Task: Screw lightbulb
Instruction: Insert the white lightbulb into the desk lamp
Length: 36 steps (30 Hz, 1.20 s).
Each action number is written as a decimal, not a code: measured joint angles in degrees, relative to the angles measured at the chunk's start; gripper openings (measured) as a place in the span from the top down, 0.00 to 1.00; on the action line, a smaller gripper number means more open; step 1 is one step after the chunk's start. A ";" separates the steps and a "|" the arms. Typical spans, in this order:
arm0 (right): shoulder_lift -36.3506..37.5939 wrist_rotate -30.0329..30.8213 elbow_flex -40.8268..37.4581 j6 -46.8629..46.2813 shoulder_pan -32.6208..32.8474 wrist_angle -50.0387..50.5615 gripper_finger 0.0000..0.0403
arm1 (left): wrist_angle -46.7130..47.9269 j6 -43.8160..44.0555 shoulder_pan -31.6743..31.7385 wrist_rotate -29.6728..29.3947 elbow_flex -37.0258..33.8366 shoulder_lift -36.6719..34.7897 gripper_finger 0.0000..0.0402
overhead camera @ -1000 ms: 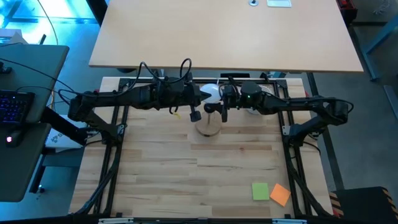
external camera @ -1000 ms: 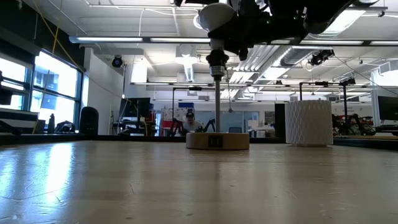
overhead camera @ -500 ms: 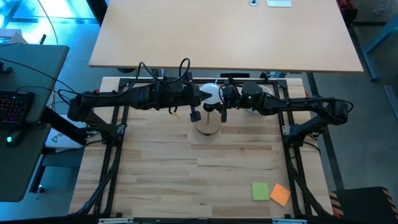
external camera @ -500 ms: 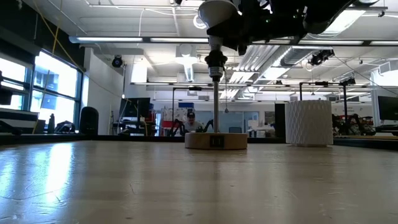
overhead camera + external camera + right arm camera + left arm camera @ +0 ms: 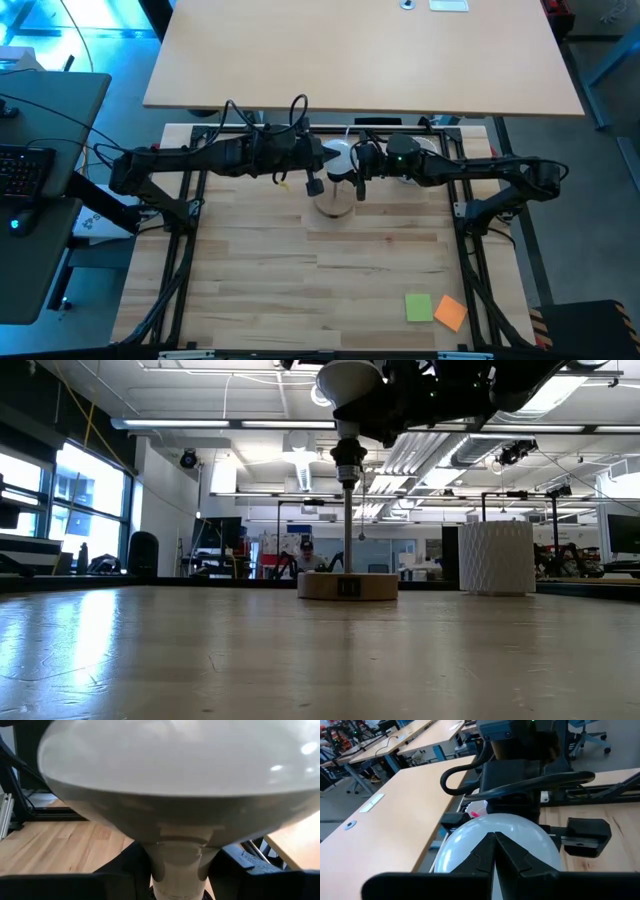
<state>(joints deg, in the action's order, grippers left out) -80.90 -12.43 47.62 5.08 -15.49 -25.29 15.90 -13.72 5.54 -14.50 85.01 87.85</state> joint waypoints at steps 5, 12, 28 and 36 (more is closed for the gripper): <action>0.02 2.86 0.04 -0.24 0.02 0.88 0.64 | -0.48 -0.02 0.00 -0.62 -0.02 0.00 0.99; -0.24 4.79 -0.13 -1.19 -0.26 2.51 0.54 | -2.13 -0.49 -0.04 -0.98 -0.02 -0.66 0.99; -0.07 3.35 -0.11 1.44 -0.39 -0.20 0.49 | -1.63 -0.54 -0.46 -1.09 -0.02 -0.70 0.99; -0.04 3.13 -0.11 3.62 -0.66 -0.20 0.35 | -1.08 -0.50 -0.70 -1.13 -0.02 -0.72 0.99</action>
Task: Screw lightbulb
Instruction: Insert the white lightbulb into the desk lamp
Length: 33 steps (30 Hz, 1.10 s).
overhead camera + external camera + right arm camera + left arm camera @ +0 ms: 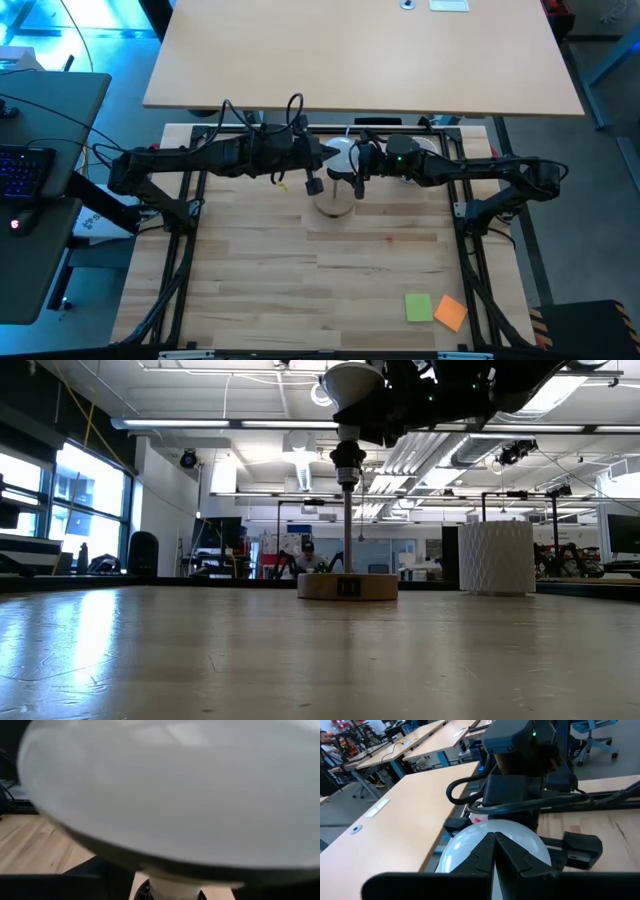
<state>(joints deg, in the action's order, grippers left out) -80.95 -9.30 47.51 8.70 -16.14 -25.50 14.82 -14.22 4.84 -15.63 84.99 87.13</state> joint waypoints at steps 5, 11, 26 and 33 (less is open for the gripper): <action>1.49 -0.12 0.00 1.73 0.00 0.96 0.31 | 0.64 0.00 -0.09 -0.04 0.00 0.00 0.99; 5.79 -0.18 0.04 2.78 -0.97 6.88 0.31 | 1.35 -0.19 -0.13 -2.22 0.00 -0.72 0.99; 13.76 0.29 0.04 3.95 -3.14 19.49 0.31 | 3.68 -1.05 -0.68 -8.07 0.02 -4.76 0.99; 20.10 11.25 0.04 1.71 -3.16 30.71 0.31 | 10.12 -1.00 -0.60 -10.43 0.02 -8.58 0.99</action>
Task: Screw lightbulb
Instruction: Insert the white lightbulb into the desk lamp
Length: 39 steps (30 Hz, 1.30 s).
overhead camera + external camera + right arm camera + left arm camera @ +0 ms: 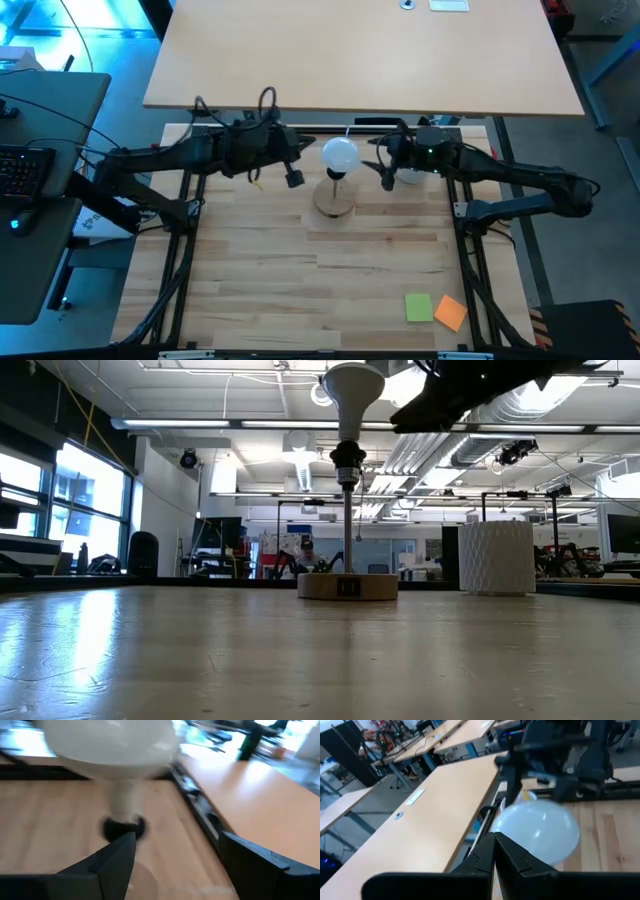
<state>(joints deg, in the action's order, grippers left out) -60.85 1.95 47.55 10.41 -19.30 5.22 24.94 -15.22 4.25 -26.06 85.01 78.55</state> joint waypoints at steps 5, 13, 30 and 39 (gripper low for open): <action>1.32 -2.93 -1.48 -2.56 -2.07 -0.56 0.31 | 0.43 1.84 0.78 2.47 -4.03 -5.02 0.99; 0.89 6.44 -10.95 -18.97 -5.71 -22.86 0.34 | -40.62 4.90 -2.42 6.16 -29.35 -7.84 0.99; -5.62 -6.58 -9.66 -23.71 -1.92 -35.21 0.61 | -54.89 4.48 -2.74 7.37 -32.46 -1.29 0.99; -2.88 -6.30 -9.66 -22.98 1.00 -34.66 0.65 | -52.12 4.56 1.49 6.66 -32.41 -1.32 0.99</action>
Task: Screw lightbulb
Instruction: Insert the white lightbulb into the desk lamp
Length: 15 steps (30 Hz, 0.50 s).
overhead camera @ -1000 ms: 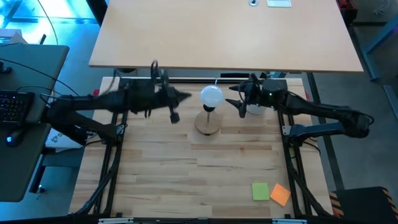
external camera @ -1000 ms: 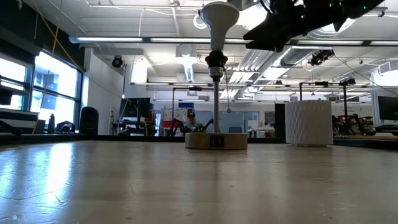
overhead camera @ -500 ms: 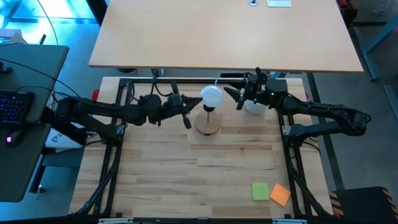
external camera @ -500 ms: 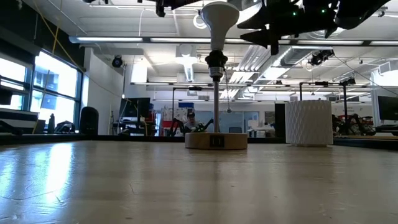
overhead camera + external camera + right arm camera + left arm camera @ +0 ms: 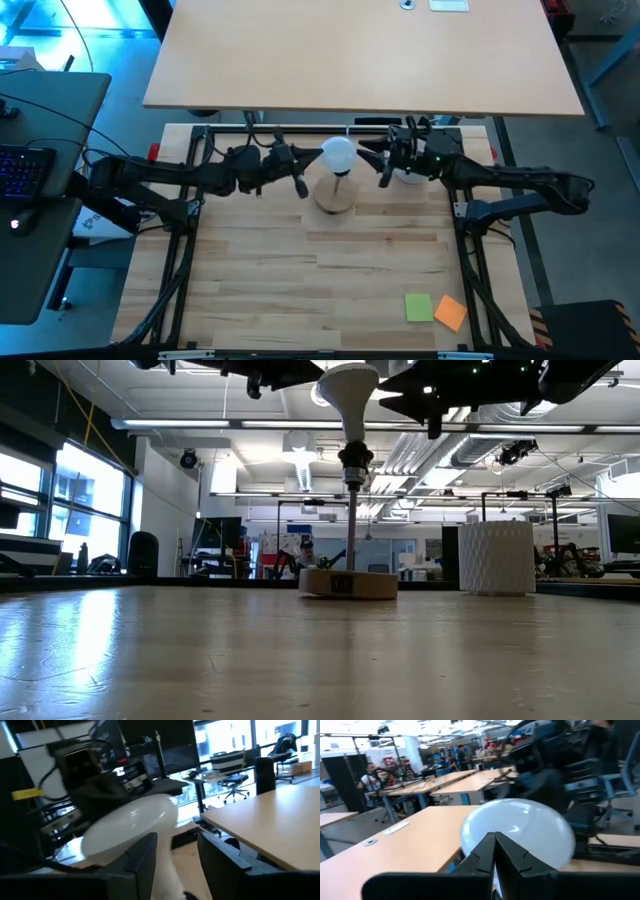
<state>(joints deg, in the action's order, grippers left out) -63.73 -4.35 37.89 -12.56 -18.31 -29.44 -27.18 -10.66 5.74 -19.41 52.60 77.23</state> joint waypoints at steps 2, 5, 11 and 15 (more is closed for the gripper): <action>0.70 0.96 0.00 0.17 0.33 1.42 0.65 | -0.13 0.02 0.69 0.02 0.00 0.00 0.99; 1.22 4.61 0.00 0.17 0.44 2.87 0.65 | -0.19 0.07 1.47 0.07 0.00 0.00 0.99; 1.25 5.39 0.00 1.46 0.35 3.64 0.65 | 0.09 0.07 1.49 0.07 0.00 -0.27 0.99; 1.78 5.42 0.00 5.55 0.33 6.09 0.65 | 0.11 0.04 1.47 0.12 0.00 -1.04 0.99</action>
<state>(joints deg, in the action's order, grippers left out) -61.95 1.07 37.89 -7.01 -17.98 -23.34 -27.07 -10.61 7.20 -19.29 52.60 76.19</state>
